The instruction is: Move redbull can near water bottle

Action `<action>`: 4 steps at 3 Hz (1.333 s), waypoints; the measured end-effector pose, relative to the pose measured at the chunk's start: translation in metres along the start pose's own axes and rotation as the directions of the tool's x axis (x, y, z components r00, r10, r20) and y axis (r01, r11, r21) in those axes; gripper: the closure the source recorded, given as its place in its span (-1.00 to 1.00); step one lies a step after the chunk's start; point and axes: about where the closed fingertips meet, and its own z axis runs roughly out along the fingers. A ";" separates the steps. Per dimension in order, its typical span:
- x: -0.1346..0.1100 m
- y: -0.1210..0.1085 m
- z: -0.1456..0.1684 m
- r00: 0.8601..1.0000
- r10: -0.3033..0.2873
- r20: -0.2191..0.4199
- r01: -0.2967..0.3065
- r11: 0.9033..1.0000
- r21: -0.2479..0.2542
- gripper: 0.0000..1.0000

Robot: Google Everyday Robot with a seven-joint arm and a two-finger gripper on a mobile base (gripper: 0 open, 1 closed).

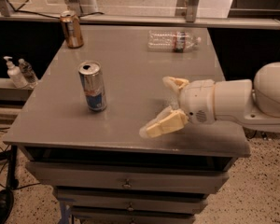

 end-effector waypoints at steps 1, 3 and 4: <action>-0.017 -0.018 0.040 0.993 -0.019 0.118 0.018 1.000 0.012 -1.00; -0.063 -0.017 0.090 0.960 -0.009 0.280 0.013 1.000 -0.013 -1.00; -0.076 -0.004 0.109 0.948 0.017 0.317 -0.001 0.999 -0.050 -1.00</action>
Offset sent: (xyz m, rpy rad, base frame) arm 0.0754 0.0954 0.0294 0.3086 -0.1628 -0.0004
